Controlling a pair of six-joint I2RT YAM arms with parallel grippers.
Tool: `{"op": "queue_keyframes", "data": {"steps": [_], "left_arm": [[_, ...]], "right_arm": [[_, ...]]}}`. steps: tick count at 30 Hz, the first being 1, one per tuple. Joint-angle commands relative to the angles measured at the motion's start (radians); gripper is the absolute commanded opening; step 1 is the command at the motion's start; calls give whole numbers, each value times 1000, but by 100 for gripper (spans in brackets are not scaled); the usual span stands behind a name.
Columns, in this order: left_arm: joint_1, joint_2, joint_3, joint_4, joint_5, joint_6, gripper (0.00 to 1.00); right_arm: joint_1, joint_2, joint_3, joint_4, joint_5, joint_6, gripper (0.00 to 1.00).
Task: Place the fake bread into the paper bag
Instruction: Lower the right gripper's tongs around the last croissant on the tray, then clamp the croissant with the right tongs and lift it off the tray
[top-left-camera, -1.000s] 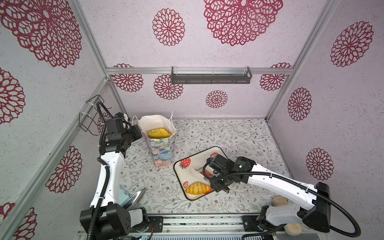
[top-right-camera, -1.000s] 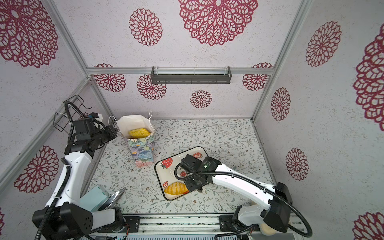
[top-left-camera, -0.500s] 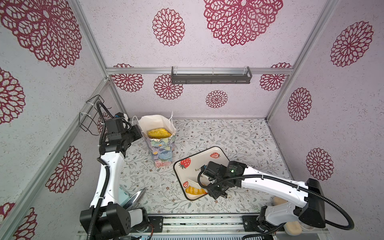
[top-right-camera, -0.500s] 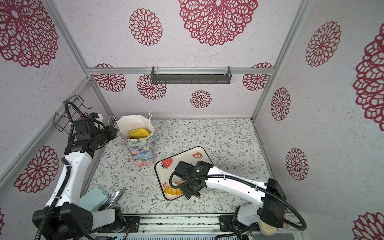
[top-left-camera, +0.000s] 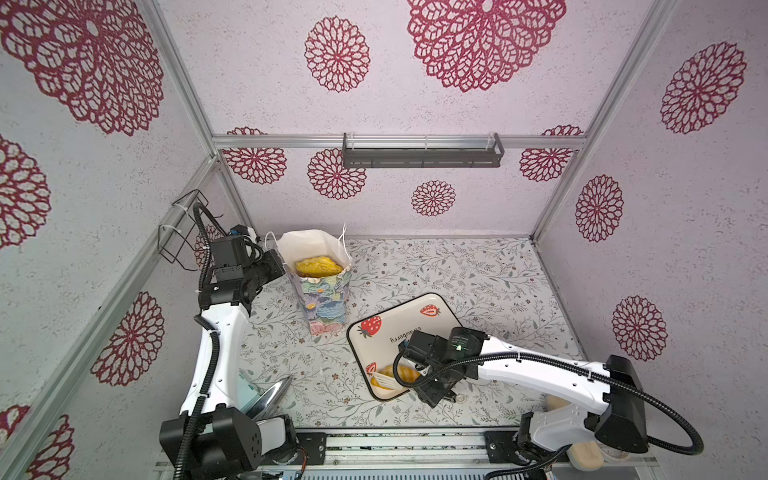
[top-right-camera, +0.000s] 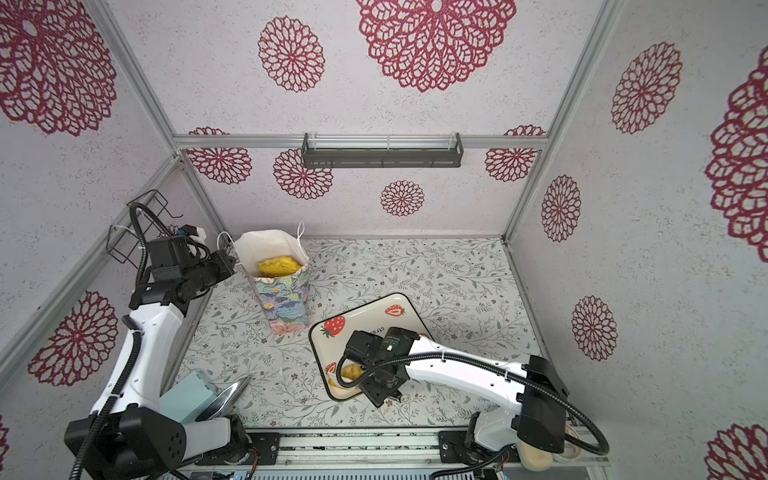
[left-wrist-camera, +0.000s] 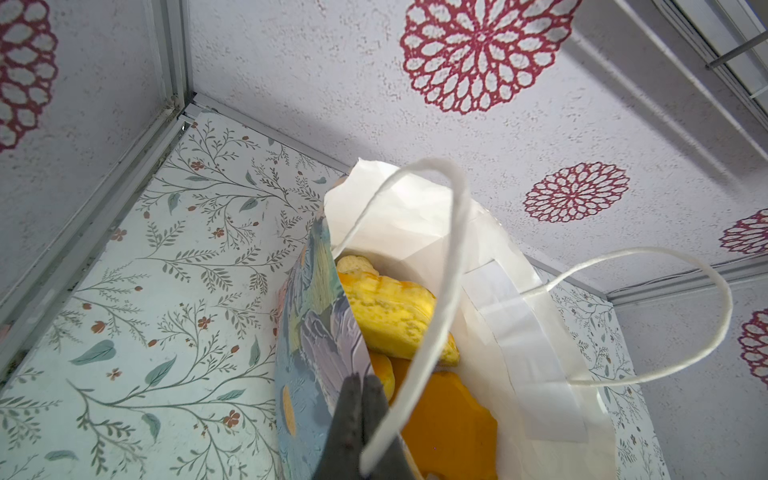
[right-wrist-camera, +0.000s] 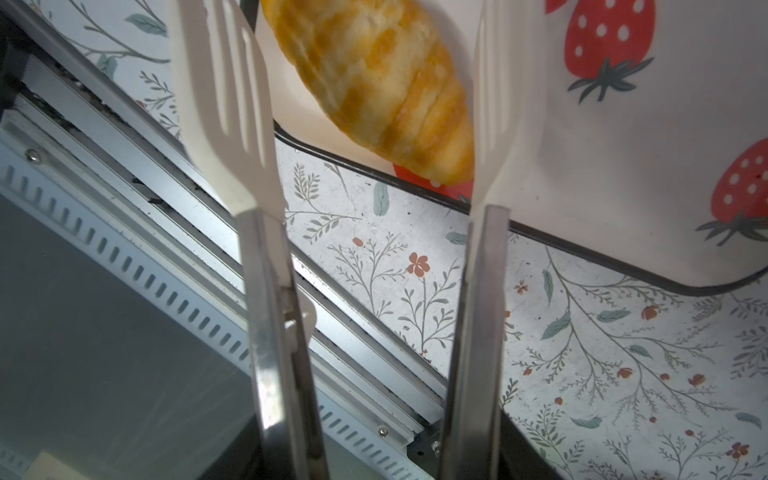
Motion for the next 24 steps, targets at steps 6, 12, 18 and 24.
{"op": "queue_keyframes", "data": {"steps": [6, 12, 18, 24], "left_arm": [[-10, 1, 6, -20, 4, 12, 0], [-11, -1, 4, -20, 4, 11, 0], [-10, -1, 1, -20, 5, 11, 0], [-11, -2, 1, -20, 3, 11, 0]], "right_arm": [[8, 11, -6, -45, 10, -39, 59], [6, 33, -7, -36, 22, -55, 59], [7, 57, -2, -22, 32, -71, 59], [6, 77, -2, -19, 55, -79, 57]]}}
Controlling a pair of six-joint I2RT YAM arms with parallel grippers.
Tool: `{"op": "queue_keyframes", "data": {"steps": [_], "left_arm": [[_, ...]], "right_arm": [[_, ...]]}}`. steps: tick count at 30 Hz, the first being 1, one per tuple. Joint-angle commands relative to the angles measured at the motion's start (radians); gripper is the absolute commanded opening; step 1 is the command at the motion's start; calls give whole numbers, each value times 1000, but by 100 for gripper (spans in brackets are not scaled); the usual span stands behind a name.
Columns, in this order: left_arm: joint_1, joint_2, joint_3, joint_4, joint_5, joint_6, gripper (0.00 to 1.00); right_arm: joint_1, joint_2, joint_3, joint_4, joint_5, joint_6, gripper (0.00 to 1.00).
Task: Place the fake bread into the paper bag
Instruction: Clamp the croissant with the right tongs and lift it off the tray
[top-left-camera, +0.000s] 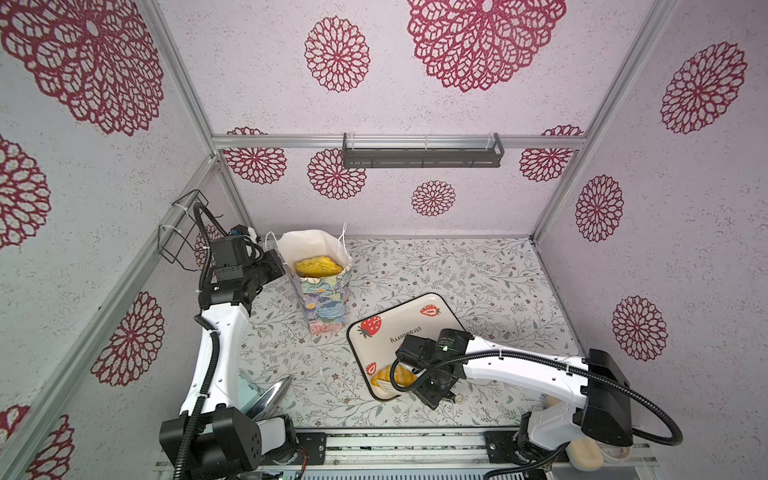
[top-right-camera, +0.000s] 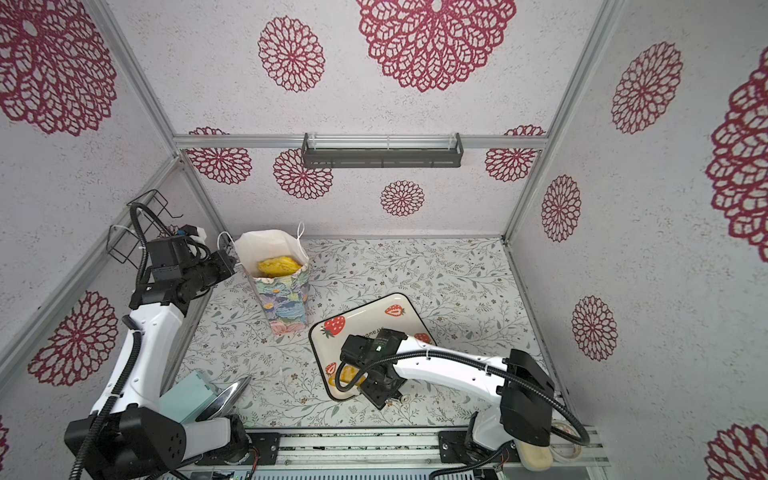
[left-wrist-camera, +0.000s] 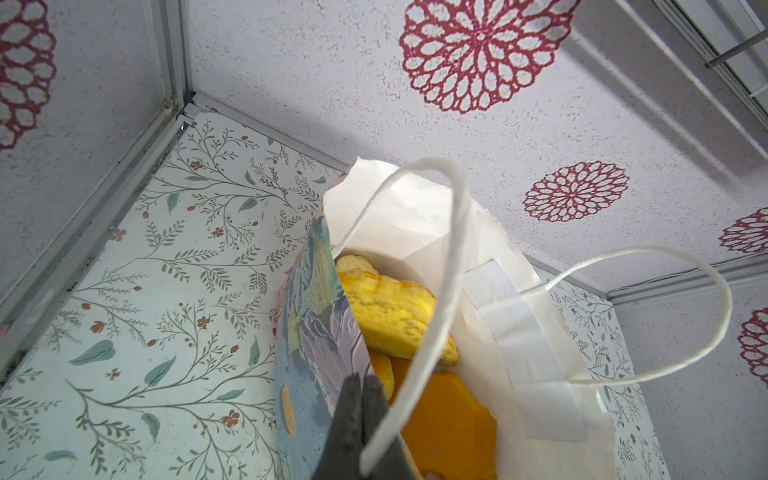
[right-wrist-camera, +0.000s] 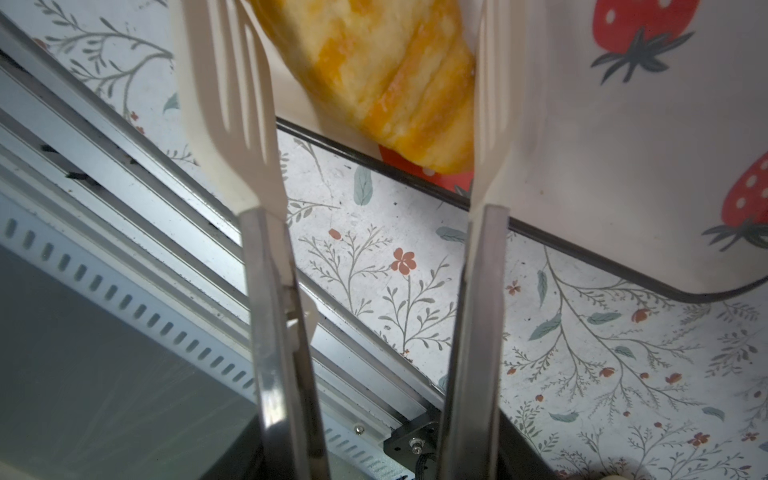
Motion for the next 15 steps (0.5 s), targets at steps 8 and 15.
{"op": "queue_keyframes", "data": {"steps": [8, 15], "left_arm": [[-10, -1, 2, -20, 3, 12, 0], [-9, 1, 2, -20, 4, 11, 0]], "right_arm": [[3, -19, 16, -12, 72, -15, 46], [-9, -45, 33, -7, 105, 8, 42]]}}
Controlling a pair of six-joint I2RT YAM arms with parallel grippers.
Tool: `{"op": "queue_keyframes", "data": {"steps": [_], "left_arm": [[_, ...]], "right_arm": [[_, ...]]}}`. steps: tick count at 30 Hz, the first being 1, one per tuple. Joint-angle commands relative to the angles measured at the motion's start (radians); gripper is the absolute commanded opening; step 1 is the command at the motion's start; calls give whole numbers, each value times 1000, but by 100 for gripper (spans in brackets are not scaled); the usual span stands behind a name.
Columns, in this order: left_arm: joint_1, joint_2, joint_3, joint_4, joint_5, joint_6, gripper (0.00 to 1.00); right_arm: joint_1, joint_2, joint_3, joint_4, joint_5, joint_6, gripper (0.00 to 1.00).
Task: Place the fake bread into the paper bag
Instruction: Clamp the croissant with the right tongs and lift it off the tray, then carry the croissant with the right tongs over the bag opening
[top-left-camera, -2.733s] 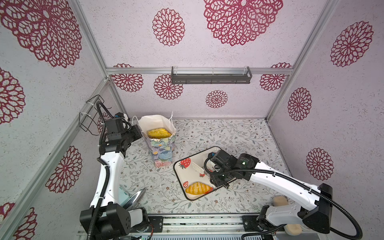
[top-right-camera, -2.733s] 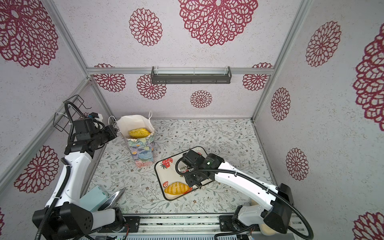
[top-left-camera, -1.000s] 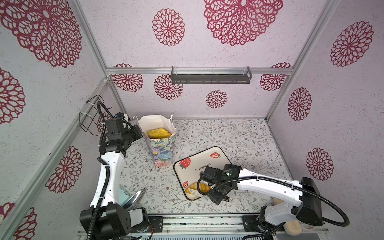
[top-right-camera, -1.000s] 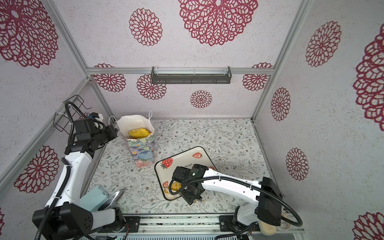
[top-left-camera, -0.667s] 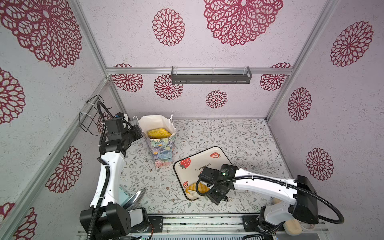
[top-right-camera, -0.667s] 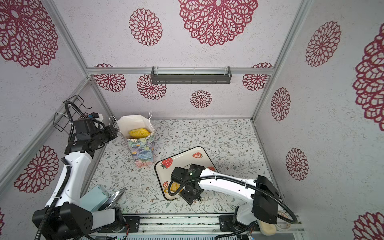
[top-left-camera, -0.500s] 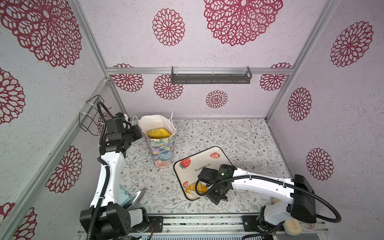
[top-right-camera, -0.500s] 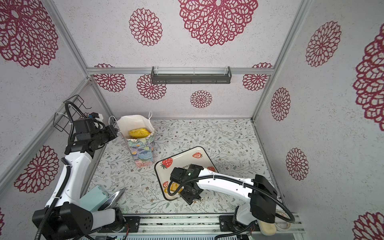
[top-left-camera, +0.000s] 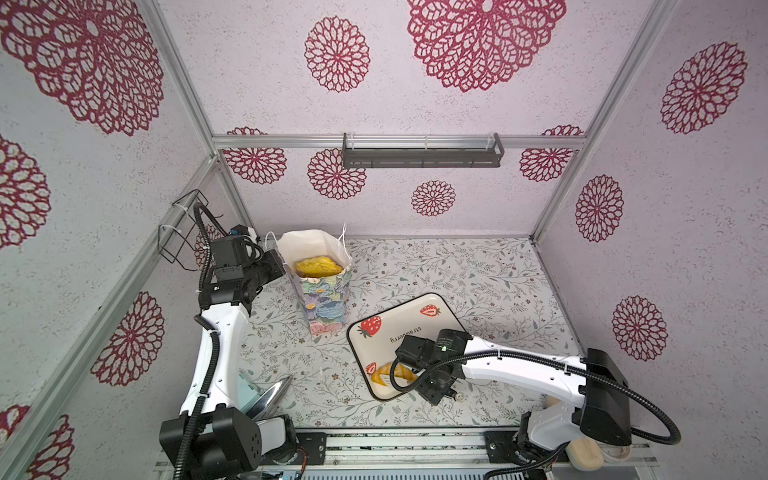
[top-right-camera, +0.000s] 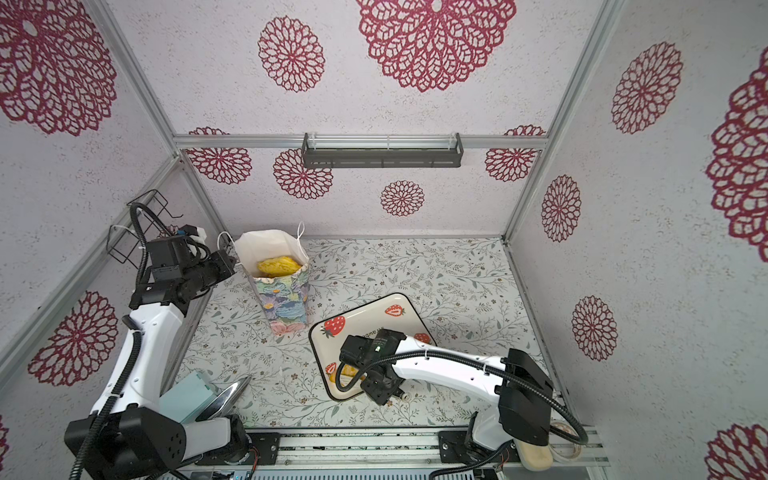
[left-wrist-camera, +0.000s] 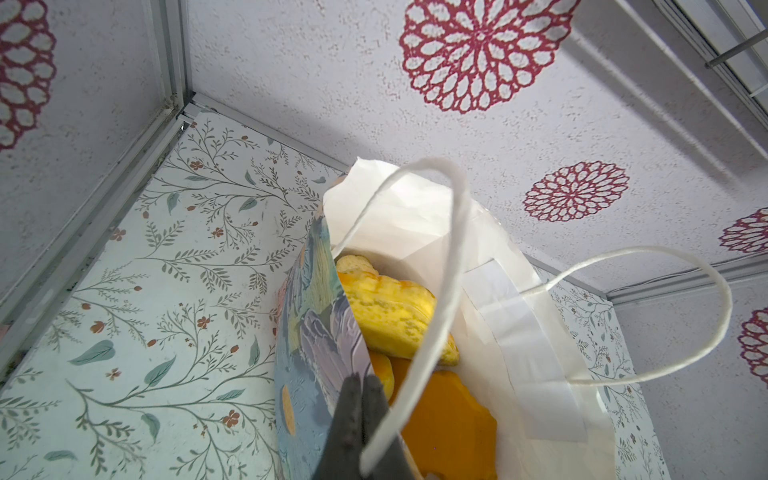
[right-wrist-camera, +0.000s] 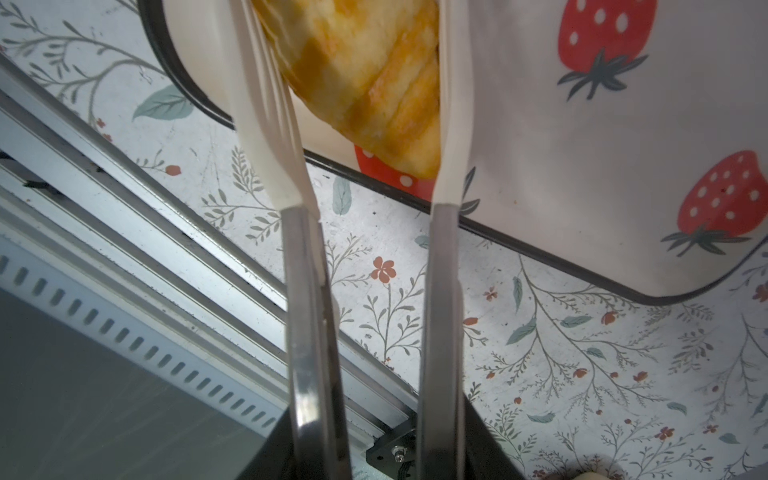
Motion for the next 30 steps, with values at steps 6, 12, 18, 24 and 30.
{"op": "queue_keyframes", "data": {"steps": [6, 12, 18, 24, 30], "left_arm": [[-9, 2, 2, -20, 6, 10, 0], [-10, 4, 2, -20, 5, 9, 0], [-11, 4, 2, -20, 5, 12, 0], [-13, 1, 4, -20, 2, 12, 0], [-12, 1, 2, -21, 4, 14, 0]], "right_arm": [[-55, -89, 60, 14, 53, 47, 39], [-111, -120, 88, 63, 70, 78, 39], [-131, -128, 148, 121, 68, 106, 38], [-131, -125, 217, 163, 72, 122, 38], [-132, -119, 283, 193, 73, 124, 38]]}}
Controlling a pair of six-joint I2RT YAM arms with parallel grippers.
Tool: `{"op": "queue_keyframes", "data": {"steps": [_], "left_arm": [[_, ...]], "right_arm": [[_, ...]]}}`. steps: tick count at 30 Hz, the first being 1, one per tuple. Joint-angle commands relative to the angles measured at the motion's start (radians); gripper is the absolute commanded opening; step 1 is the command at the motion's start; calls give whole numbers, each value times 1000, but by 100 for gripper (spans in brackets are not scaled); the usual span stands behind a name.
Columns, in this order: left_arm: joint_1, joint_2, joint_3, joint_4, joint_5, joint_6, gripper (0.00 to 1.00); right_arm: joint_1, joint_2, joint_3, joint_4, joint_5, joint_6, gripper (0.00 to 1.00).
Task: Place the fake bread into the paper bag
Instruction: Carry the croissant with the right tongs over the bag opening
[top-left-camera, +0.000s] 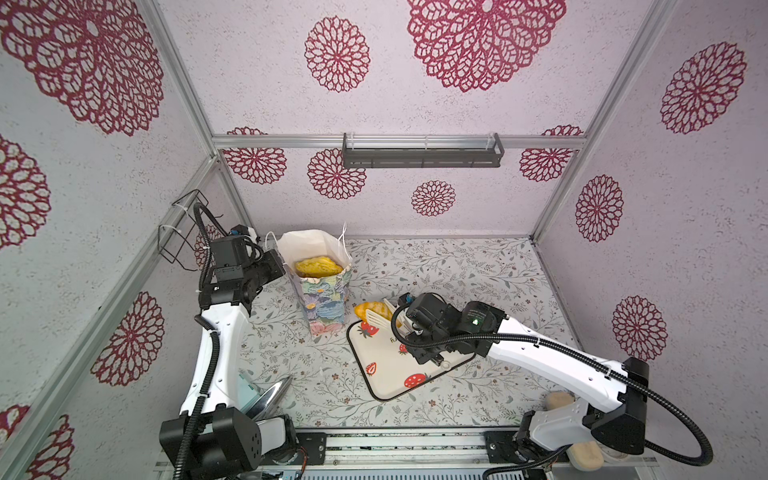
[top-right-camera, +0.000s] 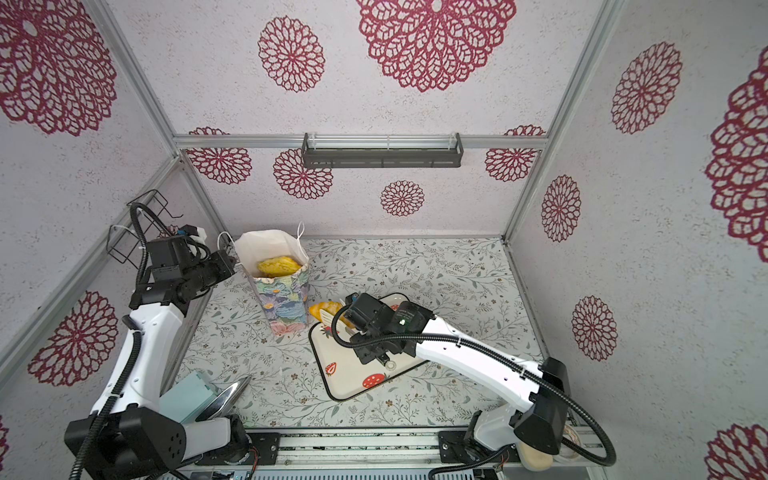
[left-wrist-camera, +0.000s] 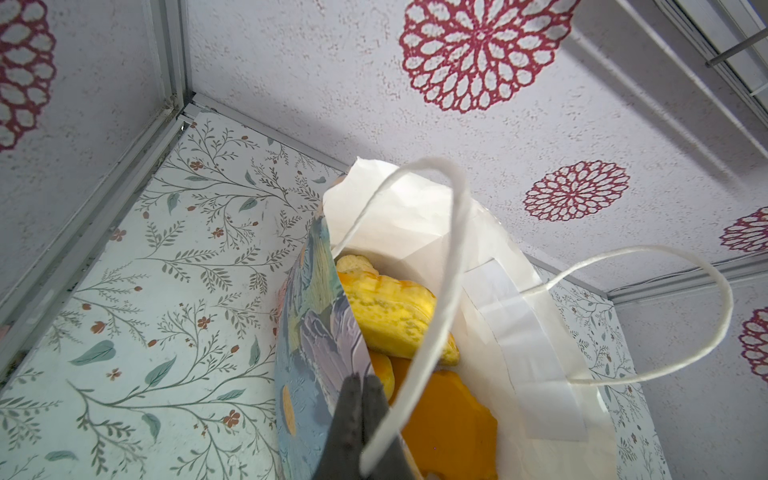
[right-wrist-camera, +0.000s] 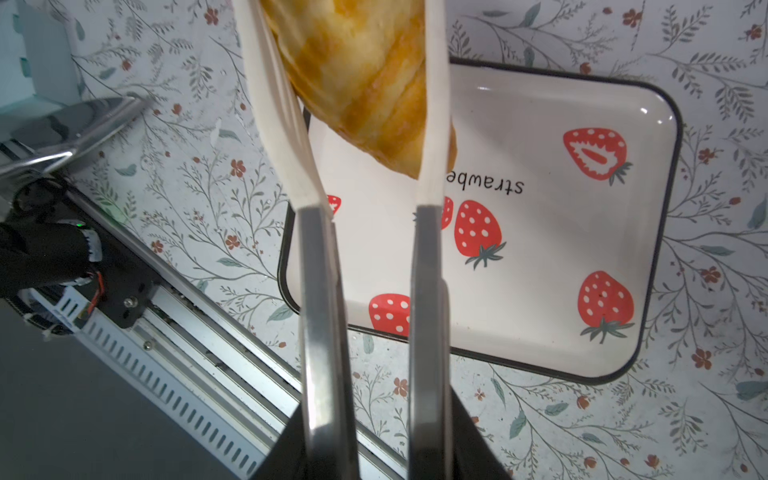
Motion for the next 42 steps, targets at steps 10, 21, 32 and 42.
{"op": "queue_keyframes", "data": {"steps": [10, 21, 32, 42], "left_arm": [[-12, -23, -14, 21, 61, 6, 0], [-12, -54, -34, 79, 124, -7, 0], [-5, -42, -24, 53, 100, -4, 0], [3, -41, -22, 44, 91, -6, 0]], "right_arm": [[-4, -12, 165, 87, 21, -3, 38], [-4, 35, 295, 109, 22, -50, 37], [-4, 122, 447, 150, 4, -84, 38], [-13, 216, 599, 158, -7, -118, 38]]}}
